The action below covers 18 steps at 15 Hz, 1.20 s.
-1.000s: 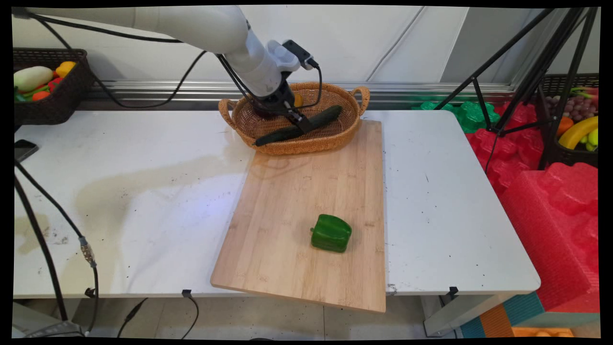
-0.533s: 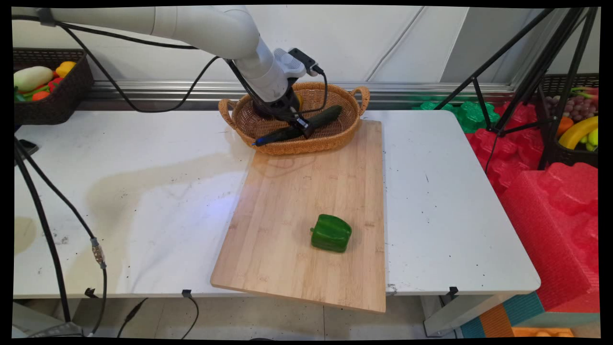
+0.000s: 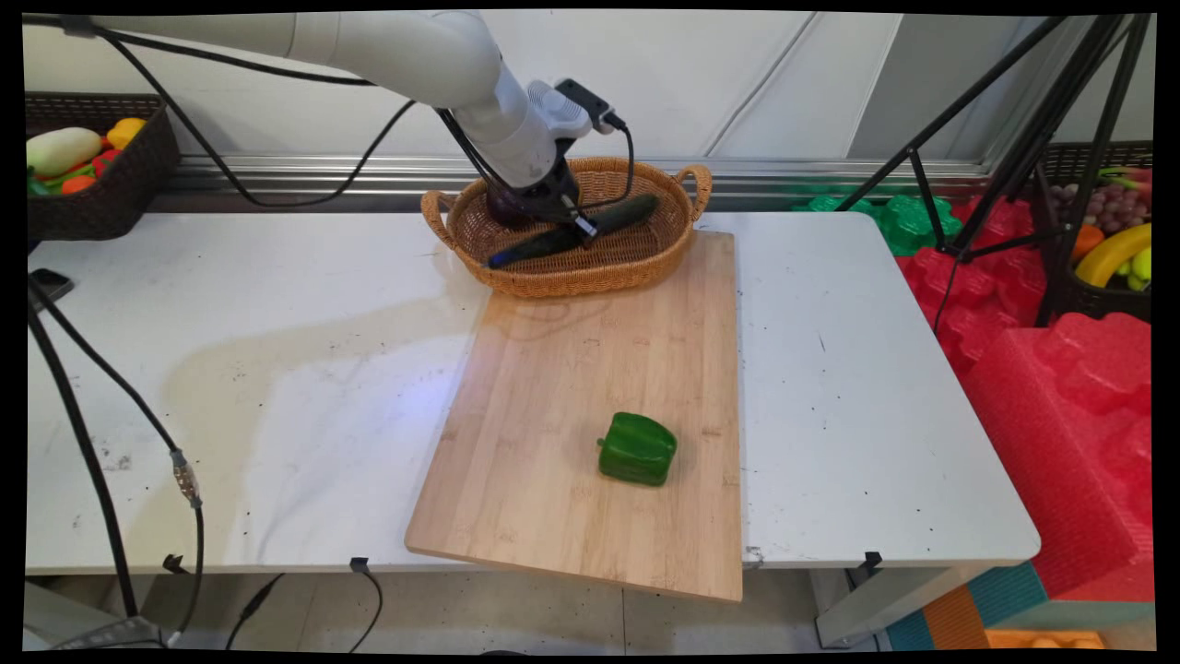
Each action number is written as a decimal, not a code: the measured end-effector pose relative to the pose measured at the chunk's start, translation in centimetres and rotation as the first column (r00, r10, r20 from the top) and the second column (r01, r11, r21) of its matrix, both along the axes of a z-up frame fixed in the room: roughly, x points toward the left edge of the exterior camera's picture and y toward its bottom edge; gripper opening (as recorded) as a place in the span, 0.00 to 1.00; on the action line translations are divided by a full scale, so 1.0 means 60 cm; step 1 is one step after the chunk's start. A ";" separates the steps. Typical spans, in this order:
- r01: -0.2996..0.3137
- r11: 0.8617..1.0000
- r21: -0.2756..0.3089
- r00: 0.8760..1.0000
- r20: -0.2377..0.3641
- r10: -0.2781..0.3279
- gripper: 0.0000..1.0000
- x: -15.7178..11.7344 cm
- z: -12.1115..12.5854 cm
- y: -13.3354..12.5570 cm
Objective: Place the picked object on the cutting board
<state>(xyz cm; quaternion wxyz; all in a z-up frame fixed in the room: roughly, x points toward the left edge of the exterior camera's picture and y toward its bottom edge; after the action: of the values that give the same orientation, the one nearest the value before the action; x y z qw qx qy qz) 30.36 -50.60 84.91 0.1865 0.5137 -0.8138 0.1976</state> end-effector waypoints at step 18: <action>0.100 0.971 -0.219 0.994 0.068 -0.087 0.00 -0.009 0.173 0.245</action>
<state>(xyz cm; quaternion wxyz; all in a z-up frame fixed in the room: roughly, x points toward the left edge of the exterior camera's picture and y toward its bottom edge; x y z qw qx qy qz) 29.84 -35.88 95.31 0.2280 0.4449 -0.8150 0.2929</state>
